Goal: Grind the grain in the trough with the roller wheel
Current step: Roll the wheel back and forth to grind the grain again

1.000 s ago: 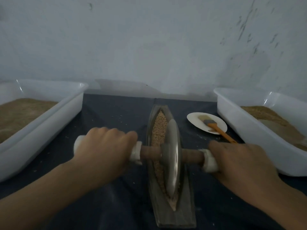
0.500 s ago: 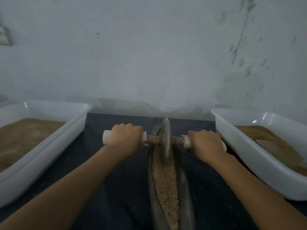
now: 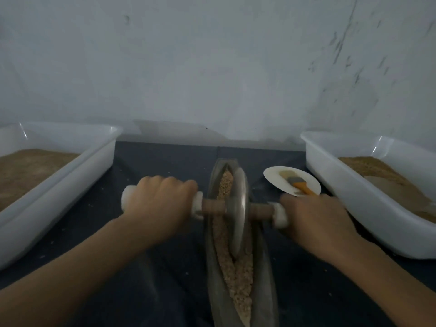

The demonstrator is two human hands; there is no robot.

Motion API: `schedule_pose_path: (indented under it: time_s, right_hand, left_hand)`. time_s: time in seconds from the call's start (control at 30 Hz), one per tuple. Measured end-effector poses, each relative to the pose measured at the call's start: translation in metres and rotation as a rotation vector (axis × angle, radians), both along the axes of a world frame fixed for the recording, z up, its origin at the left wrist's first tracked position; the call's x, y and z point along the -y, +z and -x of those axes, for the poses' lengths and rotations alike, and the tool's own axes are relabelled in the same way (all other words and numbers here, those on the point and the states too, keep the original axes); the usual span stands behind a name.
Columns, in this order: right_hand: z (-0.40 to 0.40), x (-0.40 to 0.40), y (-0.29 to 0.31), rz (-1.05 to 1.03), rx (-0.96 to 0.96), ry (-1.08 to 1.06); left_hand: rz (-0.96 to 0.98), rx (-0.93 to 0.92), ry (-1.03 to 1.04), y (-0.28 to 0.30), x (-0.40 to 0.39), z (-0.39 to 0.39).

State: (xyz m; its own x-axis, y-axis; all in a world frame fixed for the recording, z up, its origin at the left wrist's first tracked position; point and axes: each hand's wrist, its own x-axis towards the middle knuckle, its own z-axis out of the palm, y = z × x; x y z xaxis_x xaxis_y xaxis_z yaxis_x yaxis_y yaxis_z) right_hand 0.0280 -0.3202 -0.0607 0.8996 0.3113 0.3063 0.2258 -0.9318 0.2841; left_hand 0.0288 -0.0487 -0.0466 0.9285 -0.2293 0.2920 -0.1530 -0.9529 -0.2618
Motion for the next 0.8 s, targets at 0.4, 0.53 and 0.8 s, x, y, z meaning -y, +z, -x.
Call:
schedule_pose_path:
  time_s: [0.4, 0.53, 0.8]
  right_hand:
    - [-0.02, 0.002, -0.008, -0.086, 0.021, 0.029]
    - [0.04, 0.007, 0.007, -0.037, 0.219, 0.234]
    - [-0.019, -0.007, 0.003, 0.081, 0.165, 0.059]
  left_hand:
    - [-0.03, 0.107, -0.034, -0.003, 0.005, -0.025]
    - [0.057, 0.015, -0.078, -0.016, -0.017, 0.032]
    - [0.094, 0.012, 0.007, -0.02, -0.011, -0.008]
